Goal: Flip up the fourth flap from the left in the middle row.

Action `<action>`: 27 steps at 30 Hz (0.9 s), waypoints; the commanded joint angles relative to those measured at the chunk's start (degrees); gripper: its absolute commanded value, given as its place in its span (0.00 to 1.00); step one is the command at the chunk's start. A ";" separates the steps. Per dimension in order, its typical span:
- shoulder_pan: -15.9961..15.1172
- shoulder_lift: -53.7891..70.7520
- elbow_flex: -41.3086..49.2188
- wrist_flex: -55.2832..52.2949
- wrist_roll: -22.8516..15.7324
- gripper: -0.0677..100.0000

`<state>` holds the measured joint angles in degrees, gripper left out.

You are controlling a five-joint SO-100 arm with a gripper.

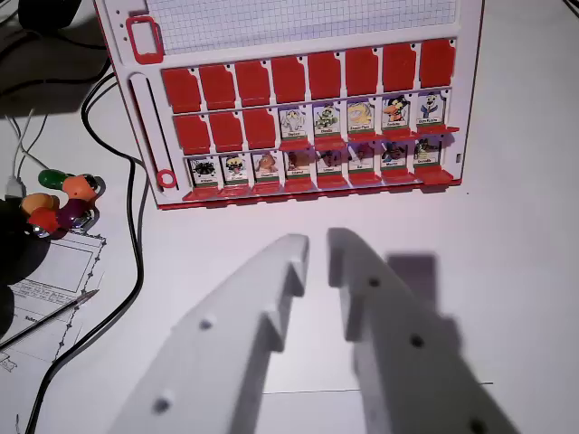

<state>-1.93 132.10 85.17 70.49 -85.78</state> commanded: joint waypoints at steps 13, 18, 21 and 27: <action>0.53 -0.18 -5.71 -3.16 0.26 0.02; 0.26 -0.26 -6.24 -3.60 0.35 0.02; 0.18 -0.18 -6.24 -3.60 0.44 0.02; 0.18 -0.70 -6.94 -3.60 0.53 0.02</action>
<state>-1.41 131.75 83.85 68.64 -85.78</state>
